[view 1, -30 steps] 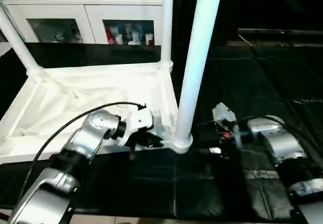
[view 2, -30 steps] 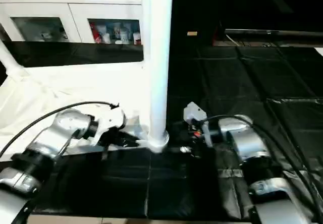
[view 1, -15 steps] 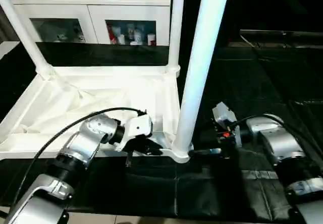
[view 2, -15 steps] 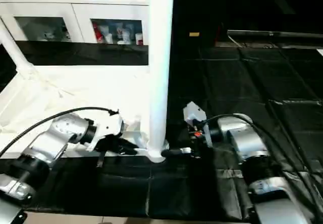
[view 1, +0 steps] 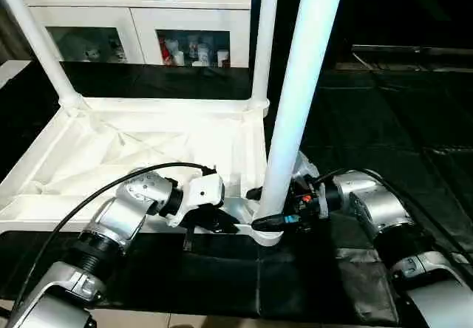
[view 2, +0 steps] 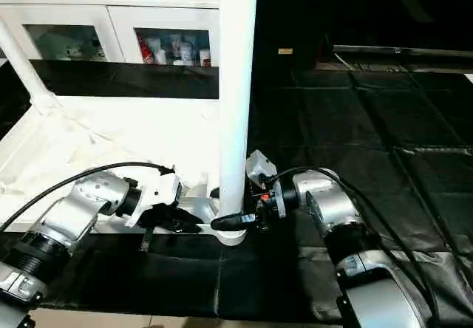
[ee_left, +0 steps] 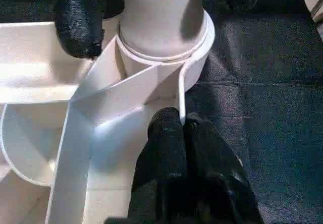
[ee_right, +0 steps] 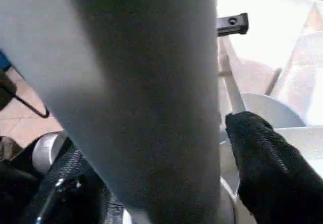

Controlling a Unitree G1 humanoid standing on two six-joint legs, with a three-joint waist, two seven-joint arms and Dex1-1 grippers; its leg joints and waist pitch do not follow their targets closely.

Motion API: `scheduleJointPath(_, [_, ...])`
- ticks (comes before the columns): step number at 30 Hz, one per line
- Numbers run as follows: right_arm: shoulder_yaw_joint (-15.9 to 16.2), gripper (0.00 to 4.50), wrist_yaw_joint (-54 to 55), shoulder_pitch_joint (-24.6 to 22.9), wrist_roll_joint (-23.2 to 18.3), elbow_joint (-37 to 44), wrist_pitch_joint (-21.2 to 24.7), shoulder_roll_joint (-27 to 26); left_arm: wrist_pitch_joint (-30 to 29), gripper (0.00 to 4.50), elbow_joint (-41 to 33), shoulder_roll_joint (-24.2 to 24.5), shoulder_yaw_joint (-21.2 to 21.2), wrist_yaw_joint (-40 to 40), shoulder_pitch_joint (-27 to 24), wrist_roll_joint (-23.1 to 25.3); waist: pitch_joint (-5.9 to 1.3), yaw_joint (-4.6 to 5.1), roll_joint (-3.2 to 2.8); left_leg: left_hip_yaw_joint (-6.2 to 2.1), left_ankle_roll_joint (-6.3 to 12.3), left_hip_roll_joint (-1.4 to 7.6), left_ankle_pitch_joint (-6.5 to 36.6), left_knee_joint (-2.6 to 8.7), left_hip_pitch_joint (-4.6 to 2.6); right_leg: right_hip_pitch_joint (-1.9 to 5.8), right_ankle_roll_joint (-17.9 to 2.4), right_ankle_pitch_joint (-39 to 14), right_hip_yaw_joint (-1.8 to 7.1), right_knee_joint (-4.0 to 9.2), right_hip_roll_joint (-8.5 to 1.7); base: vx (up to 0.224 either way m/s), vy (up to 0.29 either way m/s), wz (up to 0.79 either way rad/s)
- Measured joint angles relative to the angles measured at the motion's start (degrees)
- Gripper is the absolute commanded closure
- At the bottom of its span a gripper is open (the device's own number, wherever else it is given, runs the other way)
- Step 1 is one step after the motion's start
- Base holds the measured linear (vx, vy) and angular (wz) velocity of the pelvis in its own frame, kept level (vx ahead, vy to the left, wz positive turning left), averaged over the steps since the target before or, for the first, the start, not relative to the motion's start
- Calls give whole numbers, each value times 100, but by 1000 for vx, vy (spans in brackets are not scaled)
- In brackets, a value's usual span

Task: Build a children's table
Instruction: Rotate leg to tighten

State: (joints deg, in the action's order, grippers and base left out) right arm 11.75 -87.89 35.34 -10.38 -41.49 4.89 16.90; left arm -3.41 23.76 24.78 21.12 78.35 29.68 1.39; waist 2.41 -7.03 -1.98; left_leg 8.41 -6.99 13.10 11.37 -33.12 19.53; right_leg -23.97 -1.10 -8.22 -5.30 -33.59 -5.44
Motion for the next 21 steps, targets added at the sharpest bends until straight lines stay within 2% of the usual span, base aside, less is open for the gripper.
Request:
scheduleJointPath(3, [0,155,-62,3,-11,-27,0,-17,-10,450,0,3,0,-12,0,0,0,5,1,0,0,0,0,-2,0,0,0,0,0,-3,0,0,0,0])
scheduleJointPath(4, [0,184,-79,7,-23,-41,3,-19,-10,450,0,4,1,-19,-1,0,0,5,1,0,0,0,0,-5,0,0,0,0,0,-7,0,0,0,0])
scheduleJointPath(7, [3,192,-123,18,-35,-65,-15,-26,-10,450,0,7,-1,-41,-2,-1,0,5,2,0,0,0,0,-14,-1,-3,3,-2,2,-22,-1,0,0,0])
scheduleJointPath(10, [3,223,-123,31,-34,-74,-31,-26,-10,450,-1,8,-3,-43,-1,-2,1,5,2,-2,0,0,0,-25,-2,-3,8,-5,4,-37,-3,0,0,0])
scheduleJointPath(21, [0,230,-124,60,-32,-102,-46,-47,-19,450,-1,25,-5,-55,-1,-30,0,28,1,-5,-1,1,1,-39,-2,-1,9,-6,5,-47,-3,0,0,0])
